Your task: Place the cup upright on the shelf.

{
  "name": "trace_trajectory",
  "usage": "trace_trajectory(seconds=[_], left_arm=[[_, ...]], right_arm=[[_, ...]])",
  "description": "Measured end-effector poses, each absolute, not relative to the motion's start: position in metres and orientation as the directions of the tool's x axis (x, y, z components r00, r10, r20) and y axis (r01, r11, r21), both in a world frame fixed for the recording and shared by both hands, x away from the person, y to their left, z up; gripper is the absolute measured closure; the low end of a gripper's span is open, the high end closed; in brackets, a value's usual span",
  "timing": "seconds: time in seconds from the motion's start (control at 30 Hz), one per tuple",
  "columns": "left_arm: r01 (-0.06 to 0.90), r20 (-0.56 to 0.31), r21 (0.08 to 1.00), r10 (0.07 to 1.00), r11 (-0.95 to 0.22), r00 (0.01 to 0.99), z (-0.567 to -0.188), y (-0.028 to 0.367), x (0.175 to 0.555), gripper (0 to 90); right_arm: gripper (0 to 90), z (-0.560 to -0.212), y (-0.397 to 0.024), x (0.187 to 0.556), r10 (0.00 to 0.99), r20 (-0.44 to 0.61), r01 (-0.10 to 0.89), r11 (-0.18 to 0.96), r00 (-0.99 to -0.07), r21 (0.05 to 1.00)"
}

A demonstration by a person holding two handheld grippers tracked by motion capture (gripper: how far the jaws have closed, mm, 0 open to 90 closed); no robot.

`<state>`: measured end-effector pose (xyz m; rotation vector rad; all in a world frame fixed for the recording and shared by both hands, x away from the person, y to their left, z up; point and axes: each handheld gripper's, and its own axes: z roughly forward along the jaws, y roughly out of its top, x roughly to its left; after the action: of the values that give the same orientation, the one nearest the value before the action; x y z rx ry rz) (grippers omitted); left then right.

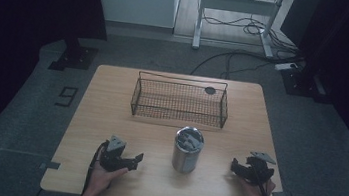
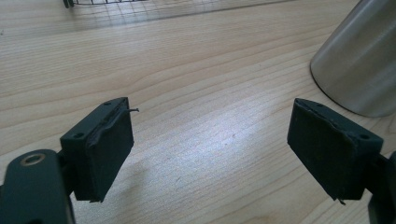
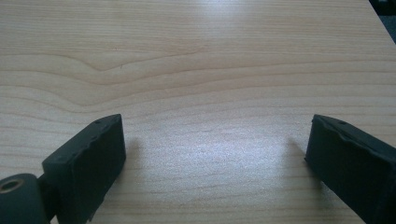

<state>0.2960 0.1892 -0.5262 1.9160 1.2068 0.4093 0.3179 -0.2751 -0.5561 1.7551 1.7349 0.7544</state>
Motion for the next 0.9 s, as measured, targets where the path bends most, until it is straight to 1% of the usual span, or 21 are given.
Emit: trace_trajectory(seconds=[0.3,0.5,0.67,0.77,0.9], left_arm=[[0.587,-0.148,0.785,0.861,-0.197,0.487,-0.522,0.192,0.295,14.6],[0.600,-0.153,0.779,0.874,-0.180,0.460,-0.522,0.194,0.295,14.6],[0.575,-0.106,0.791,0.879,-0.209,0.465,-0.514,0.183,0.293,14.5],[0.564,-0.108,0.800,0.877,-0.203,0.469,-0.510,0.180,0.292,14.4],[0.536,-0.108,0.817,0.856,-0.214,0.506,-0.501,0.173,0.285,12.8]], right_arm=[[5.8,-0.556,-0.275,0.317,1.000,0.011,0.688,-0.019,0.016,0.726],[5.9,-0.556,-0.275,0.317,1.000,0.011,0.688,-0.019,0.016,0.726],[6.1,-0.556,-0.275,0.317,1.000,0.011,0.687,-0.018,0.014,0.726],[6.3,-0.556,-0.275,0.317,1.000,0.011,0.687,-0.017,0.014,0.726],[6.5,-0.556,-0.275,0.316,1.000,0.012,0.687,-0.018,0.013,0.727]])
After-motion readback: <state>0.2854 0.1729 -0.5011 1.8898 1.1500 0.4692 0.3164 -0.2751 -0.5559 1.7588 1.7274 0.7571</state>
